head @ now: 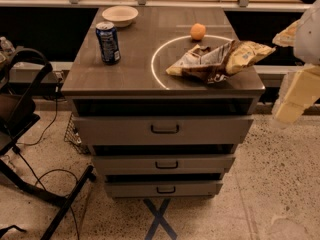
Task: Pick pepsi can
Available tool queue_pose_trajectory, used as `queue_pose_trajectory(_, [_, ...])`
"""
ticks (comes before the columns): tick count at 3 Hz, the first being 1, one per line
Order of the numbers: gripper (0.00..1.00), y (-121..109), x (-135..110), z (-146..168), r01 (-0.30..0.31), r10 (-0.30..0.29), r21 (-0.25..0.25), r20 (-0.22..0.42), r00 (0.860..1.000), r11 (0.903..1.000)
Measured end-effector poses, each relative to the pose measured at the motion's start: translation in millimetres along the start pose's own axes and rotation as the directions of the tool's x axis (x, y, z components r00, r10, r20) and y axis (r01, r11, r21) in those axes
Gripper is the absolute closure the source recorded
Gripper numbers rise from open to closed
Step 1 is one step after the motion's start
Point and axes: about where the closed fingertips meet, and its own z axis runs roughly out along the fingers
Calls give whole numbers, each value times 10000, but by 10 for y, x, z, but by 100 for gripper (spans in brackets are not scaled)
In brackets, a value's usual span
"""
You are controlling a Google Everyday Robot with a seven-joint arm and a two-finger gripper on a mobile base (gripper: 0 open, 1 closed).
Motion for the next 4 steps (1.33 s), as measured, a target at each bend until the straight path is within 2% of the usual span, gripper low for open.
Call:
queue_pose_trajectory(1, [0,-72,-198,108,-910,805,642,1512,9852,9938])
queue_pose_trajectory(2, [0,-164,-427,194,-1700,1317,989,3116,9410,9805])
queue_pose_trajectory(3, [0,-421,-906,152,-2753,1608,1259,5600,8127,9531])
queue_pose_trajectory(4, [0,-655,-1276,31,-3365,1345,1631,6941,7072,9275])
